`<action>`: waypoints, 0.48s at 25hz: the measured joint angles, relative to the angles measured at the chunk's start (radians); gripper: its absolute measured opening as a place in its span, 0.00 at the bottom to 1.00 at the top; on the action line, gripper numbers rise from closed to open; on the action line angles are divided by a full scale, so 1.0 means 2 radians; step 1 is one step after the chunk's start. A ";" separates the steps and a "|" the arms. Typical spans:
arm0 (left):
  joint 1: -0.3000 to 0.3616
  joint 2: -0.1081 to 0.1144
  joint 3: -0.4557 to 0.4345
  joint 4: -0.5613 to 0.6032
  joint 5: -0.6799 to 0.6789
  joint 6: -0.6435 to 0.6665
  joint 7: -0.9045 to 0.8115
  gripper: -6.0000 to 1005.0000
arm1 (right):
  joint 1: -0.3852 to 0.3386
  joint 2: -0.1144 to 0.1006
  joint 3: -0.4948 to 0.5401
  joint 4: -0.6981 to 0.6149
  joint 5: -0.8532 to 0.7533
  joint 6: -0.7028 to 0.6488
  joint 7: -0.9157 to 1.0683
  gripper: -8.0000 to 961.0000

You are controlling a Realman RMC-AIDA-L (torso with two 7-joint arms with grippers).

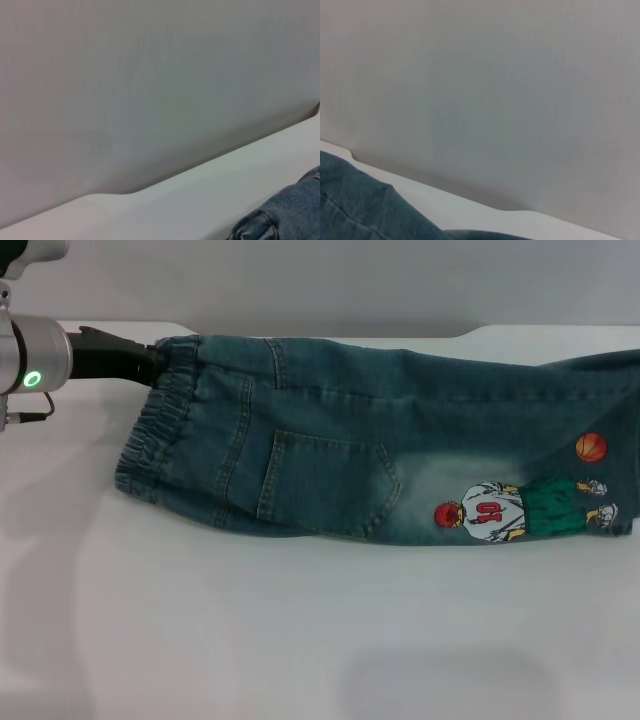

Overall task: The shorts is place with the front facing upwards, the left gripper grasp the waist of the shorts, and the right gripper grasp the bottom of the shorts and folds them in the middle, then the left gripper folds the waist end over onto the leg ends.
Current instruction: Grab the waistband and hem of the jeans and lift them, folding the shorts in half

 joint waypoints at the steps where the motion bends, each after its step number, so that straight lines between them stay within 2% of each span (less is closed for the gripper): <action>1: 0.000 0.000 0.000 0.000 0.000 0.000 0.000 0.04 | 0.000 0.000 0.000 0.002 0.000 0.002 0.000 0.01; 12: 0.001 0.000 0.007 0.000 0.000 0.002 0.000 0.04 | -0.003 -0.001 -0.001 0.016 -0.002 0.021 0.000 0.02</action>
